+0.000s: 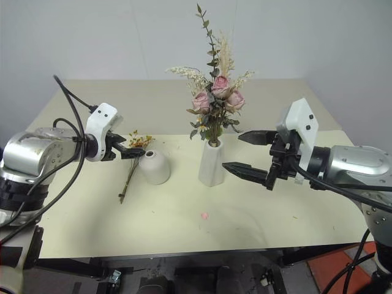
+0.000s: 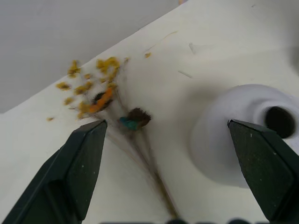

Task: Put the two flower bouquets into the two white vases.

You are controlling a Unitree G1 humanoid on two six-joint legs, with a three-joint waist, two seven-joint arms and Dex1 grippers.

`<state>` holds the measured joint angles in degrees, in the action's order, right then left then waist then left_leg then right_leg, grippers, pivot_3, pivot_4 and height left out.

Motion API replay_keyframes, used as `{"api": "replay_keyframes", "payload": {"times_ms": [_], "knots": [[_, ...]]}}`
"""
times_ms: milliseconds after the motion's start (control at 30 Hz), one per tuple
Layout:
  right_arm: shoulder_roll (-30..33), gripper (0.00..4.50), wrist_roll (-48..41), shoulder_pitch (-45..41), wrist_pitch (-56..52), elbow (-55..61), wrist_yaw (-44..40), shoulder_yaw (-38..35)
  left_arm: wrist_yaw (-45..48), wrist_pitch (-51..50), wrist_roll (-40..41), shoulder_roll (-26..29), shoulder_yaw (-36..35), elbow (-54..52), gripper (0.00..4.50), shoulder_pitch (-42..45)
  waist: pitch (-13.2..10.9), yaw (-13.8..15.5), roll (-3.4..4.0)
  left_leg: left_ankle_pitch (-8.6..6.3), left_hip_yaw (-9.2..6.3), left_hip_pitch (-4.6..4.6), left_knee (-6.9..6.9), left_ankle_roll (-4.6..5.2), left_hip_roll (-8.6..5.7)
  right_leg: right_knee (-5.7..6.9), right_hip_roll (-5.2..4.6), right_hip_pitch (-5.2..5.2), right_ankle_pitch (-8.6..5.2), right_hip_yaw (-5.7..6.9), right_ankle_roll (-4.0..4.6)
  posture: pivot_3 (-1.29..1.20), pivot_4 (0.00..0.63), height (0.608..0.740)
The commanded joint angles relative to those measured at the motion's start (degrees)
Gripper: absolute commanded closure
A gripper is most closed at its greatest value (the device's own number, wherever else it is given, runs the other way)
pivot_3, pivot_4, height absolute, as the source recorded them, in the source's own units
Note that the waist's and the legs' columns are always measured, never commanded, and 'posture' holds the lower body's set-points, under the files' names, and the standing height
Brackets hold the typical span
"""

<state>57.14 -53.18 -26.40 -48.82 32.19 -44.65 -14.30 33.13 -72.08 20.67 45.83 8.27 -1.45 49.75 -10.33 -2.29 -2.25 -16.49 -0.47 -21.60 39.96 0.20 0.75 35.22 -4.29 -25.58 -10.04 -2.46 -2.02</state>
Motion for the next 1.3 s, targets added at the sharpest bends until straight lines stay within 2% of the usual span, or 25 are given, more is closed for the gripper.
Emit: {"api": "replay_keyframes", "payload": {"times_ms": [33,200,433,767,867,1233,1300], "knots": [[2.13,0.05,-0.31,-1.47,0.39,-0.22,-2.37,-1.21,-1.53,-1.6,-2.01,-0.55,-0.04,2.13,0.0,1.93,0.0,0.11,-0.01,0.0,-0.01,-0.03,0.02,0.0,0.0,0.0,0.0,0.0,0.0,0.01,0.0,0.0,0.15,0.74],[2.84,0.05,0.46,-0.77,1.1,-0.3,-3.8,-1.2,-0.99,-2.02,-1.98,-1.54,-0.86,3.7,0.0,2.42,0.0,0.57,-0.01,0.0,-0.01,-0.06,0.03,0.0,-0.01,-0.04,-0.03,0.0,0.0,0.02,0.0,0.0,0.15,0.74],[2.96,0.05,0.07,-1.56,0.75,-0.36,-4.76,-0.61,-0.68,-5.69,-3.53,-1.47,3.3,5.98,0.0,3.17,0.0,1.43,-0.01,0.0,0.0,-0.05,0.05,0.0,-0.01,-0.03,-0.03,0.01,0.01,0.02,0.0,0.0,0.15,0.74],[5.03,0.05,0.63,-1.73,0.99,-1.61,-10.88,0.07,0.28,0.92,-9.1,-9.35,11.5,24.4,0.0,10.25,0.0,1.66,-0.01,-0.01,-0.02,-0.1,0.12,0.01,-0.04,-0.11,-0.06,0.11,0.01,0.09,0.0,0.0,0.15,0.74],[5.53,0.0,0.36,-2.06,0.64,-1.92,-11.31,-0.1,0.69,3.18,-11.12,-11.44,12.67,29.0,0.56,11.63,0.0,1.66,-0.01,-0.01,-0.01,-0.11,0.14,0.01,-0.05,-0.12,-0.08,0.12,0.01,0.09,0.0,0.0,0.15,0.74],[7.99,0.0,0.04,-1.28,0.26,-3.01,-13.11,-1.02,1.35,3.52,-13.56,-11.18,10.49,31.23,4.11,10.29,0.0,1.2,-0.01,-0.01,0.02,0.25,0.12,0.02,-0.03,-0.09,-0.05,0.4,0.0,0.02,-0.01,0.0,0.15,0.74],[8.2,0.0,-0.37,-1.38,0.08,-3.3,-13.59,-1.19,0.88,2.42,-13.26,-10.6,8.87,29.76,4.48,9.22,0.0,1.17,-0.01,-0.01,0.02,0.25,0.12,0.02,-0.03,-0.1,-0.05,0.39,0.0,0.02,-0.01,0.0,0.15,0.74]]}}
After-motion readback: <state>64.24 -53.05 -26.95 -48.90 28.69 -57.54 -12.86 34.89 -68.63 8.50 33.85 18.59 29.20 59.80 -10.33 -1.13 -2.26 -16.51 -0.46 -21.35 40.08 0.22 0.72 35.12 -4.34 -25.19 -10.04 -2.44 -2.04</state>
